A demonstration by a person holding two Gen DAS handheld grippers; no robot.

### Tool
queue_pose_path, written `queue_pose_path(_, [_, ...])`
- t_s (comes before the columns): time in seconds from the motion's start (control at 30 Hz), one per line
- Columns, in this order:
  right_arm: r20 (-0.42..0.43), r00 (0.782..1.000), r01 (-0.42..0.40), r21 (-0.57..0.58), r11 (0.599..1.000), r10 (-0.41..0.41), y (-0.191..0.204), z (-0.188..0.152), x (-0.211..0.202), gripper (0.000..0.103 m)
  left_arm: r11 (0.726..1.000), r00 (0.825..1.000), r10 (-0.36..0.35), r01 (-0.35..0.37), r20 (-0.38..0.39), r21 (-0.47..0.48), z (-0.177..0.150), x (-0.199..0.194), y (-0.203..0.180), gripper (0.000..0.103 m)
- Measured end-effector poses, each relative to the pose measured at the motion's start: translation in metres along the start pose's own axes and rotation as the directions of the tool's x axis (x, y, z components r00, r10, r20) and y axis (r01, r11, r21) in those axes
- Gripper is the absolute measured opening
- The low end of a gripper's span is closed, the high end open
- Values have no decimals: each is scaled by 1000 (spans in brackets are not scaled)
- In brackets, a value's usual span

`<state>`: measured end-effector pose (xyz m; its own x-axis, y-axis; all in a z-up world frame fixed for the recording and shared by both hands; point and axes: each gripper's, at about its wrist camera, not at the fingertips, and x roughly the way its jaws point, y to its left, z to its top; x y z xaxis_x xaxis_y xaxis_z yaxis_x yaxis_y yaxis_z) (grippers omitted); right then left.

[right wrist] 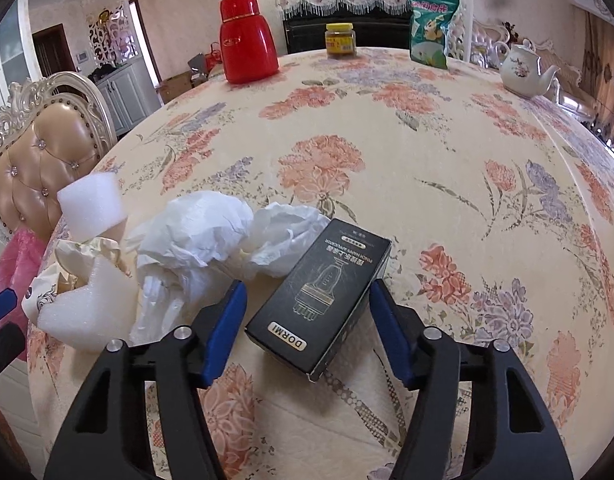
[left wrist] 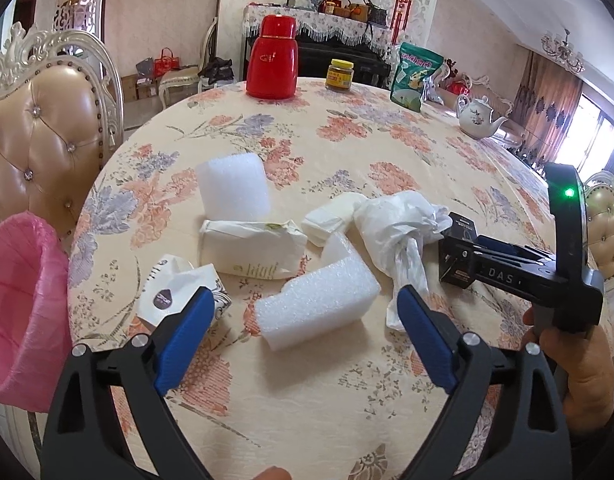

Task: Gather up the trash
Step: 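Return both tools to the table and grasp the black box with the right tool, then grasp the white foam block with the left tool while the right tool lifts the black box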

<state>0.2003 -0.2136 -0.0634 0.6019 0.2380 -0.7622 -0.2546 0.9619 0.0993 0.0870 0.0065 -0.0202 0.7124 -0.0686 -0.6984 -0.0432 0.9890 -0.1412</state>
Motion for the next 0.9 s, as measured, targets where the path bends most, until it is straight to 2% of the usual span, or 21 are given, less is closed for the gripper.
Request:
queue_pose_path(0.37, [7,1000,9,8,1000,-9,-5,1,-3,42,1000,1000,-1,1,-28,-5,-1,10,-5,94])
queue_pose_path(0.67, [87,996,1,2,1000,-1,-4,5,-24,41,1000,998,6,-6,-63,-4,-3,22,-6,94])
queue_pose_path(0.73, [114,993,-14,-5,1000,14,-2,6,-31,22,1000,997,10,-11,-72,-11,-3,25,-6,95])
queue_pose_path(0.77, [123,992,-21,-7,1000,22,-2,7,-33,18,1000,997,14,-16,-78,-23,-3,28,-6,98])
queue_pose_path(0.9, [134,990,-43,-33,999,47,6,7,-37,18,998,996,13,-18,-91,-53,-2,34,-9,98])
